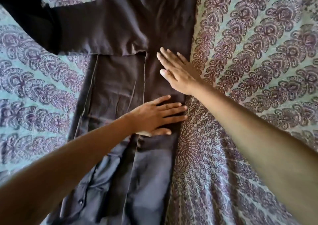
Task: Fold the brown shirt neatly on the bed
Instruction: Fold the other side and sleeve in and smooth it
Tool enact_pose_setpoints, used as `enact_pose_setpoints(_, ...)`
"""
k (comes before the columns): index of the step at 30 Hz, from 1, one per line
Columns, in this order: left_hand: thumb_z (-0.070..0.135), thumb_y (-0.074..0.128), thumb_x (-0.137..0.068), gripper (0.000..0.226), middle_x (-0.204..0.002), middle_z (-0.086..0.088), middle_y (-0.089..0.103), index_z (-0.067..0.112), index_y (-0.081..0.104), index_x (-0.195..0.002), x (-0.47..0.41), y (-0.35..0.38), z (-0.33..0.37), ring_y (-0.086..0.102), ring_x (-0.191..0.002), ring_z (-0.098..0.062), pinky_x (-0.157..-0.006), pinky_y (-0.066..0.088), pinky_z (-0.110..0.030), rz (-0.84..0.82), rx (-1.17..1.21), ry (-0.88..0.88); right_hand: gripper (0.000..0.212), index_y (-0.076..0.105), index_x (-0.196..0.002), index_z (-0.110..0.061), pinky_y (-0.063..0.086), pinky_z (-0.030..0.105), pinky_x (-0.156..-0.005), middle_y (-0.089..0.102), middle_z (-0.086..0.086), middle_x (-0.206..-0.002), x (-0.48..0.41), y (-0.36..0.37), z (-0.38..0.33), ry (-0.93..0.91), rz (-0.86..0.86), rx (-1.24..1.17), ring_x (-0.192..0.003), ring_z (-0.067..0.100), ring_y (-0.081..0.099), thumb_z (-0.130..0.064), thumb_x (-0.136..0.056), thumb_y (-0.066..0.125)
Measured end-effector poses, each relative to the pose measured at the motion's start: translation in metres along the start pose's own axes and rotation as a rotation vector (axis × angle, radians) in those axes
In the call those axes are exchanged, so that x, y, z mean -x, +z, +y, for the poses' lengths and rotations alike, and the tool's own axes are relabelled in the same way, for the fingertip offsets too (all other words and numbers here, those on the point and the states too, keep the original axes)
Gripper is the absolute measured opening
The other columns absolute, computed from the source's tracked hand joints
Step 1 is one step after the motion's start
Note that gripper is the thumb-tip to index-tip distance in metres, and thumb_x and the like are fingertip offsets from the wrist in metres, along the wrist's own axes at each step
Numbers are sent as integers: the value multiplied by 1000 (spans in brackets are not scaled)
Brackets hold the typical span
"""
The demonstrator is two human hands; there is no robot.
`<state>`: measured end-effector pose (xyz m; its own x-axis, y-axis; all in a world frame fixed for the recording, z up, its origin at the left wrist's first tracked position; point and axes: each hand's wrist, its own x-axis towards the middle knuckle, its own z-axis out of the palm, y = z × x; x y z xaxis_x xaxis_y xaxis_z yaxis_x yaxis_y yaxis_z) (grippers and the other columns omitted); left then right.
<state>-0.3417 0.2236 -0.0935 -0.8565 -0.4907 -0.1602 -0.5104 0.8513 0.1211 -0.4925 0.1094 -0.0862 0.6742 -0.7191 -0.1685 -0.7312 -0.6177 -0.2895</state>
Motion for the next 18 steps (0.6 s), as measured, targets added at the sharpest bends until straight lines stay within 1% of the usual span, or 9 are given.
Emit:
enact_pose_setpoints(4,50,27,-95,60,-153,-3,26,19,26,-146,27,18,49,21,-141,-15,-115,12,-45,35,58,52,63,11,-149,-18,4,37,-116,9,4,-157,15,19,-3,38,-40,182,-144,19,11,-48,-94,16)
enact_pose_setpoints(6,51,28,-94,61,-154,-1,22,20,24,-147,56,28,94,20,-141,-15,-116,10,-45,13,108,105,61,5,-149,-19,0,36,-116,3,3,-158,13,19,-7,93,-50,188,-145,17,5,-48,-97,22)
enact_pose_setpoints(9,53,28,-95,65,-157,-1,8,20,13,-149,101,41,149,13,-144,-14,-118,0,-43,-56,114,183,64,4,-149,-15,-3,37,-117,0,6,-158,13,9,-15,192,-84,193,-145,18,2,-48,-98,24)
enact_pose_setpoints(12,51,24,-97,63,-157,0,-5,19,7,-149,123,42,163,-1,-145,-15,-118,-2,-43,-47,96,196,64,10,-148,-9,0,38,-116,5,11,-157,38,6,-39,207,-50,127,-145,22,7,-45,-98,26)
enact_pose_setpoints(14,47,23,-98,56,-157,-3,8,22,17,-148,122,31,157,6,-145,-18,-117,6,-43,24,93,61,62,13,-148,-8,1,38,-116,8,11,-157,63,8,-60,132,-28,64,-145,23,8,-43,-98,28)
enact_pose_setpoints(15,44,26,-98,52,-154,-6,21,22,28,-146,120,24,154,17,-143,-22,-115,14,-42,74,97,-66,62,13,-148,-8,1,37,-116,8,11,-157,79,12,-71,97,-27,40,-145,24,9,-42,-98,28)
enact_pose_setpoints(16,41,31,-96,49,-148,-9,37,20,41,-139,116,16,151,33,-135,-27,-108,26,-42,141,119,-246,62,14,-147,-8,2,37,-116,9,12,-156,96,17,-79,76,-27,19,-145,25,9,-41,-98,29)
enact_pose_setpoints(17,38,37,-93,45,-135,-11,53,17,52,-129,114,9,153,47,-120,-32,-96,36,-42,214,176,-499,61,15,-147,-7,3,38,-116,10,12,-156,112,22,-88,68,-29,4,-144,26,10,-40,-97,30)
enact_pose_setpoints(18,36,41,-90,41,-120,-13,61,15,59,-119,112,1,157,55,-106,-35,-85,43,-41,286,276,-793,61,16,-147,-6,5,39,-116,11,13,-156,128,27,-94,73,-33,-5,-144,27,12,-39,-97,31)
